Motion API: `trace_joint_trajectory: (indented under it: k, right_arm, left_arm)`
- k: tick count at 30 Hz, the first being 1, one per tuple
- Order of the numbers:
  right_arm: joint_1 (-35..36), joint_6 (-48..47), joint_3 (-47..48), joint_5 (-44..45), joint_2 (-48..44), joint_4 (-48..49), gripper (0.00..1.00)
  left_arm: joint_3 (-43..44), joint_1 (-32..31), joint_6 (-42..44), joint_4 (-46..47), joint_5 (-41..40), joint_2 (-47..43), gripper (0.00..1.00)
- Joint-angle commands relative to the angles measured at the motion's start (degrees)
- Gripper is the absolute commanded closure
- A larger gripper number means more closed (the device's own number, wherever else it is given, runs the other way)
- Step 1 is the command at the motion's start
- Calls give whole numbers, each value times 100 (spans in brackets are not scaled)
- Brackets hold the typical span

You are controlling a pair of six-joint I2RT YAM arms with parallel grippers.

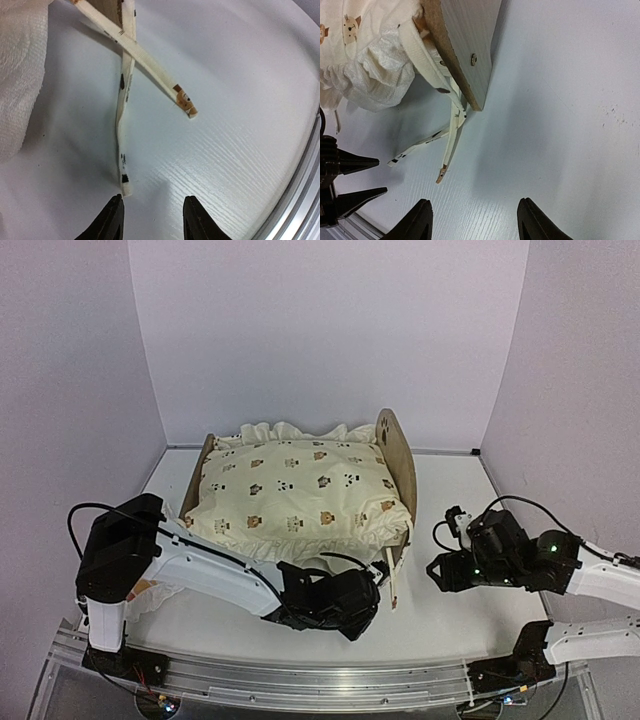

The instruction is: Set up the pet bed

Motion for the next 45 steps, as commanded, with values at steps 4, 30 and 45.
trace_joint_trajectory:
  k: [4,30,45]
  right_arm:
    - [-5,-161,129,102,162,295,41]
    - [-8,-1034,-342,-213,36,1569,41]
    - [-3,-1773,-247,571,1088,2941,44]
  left_arm:
    - [116,147,-9,-298,139,147,65]
    - [339,381,421,292,-242,62,100]
    - [682,419,693,304,-207,74,100]
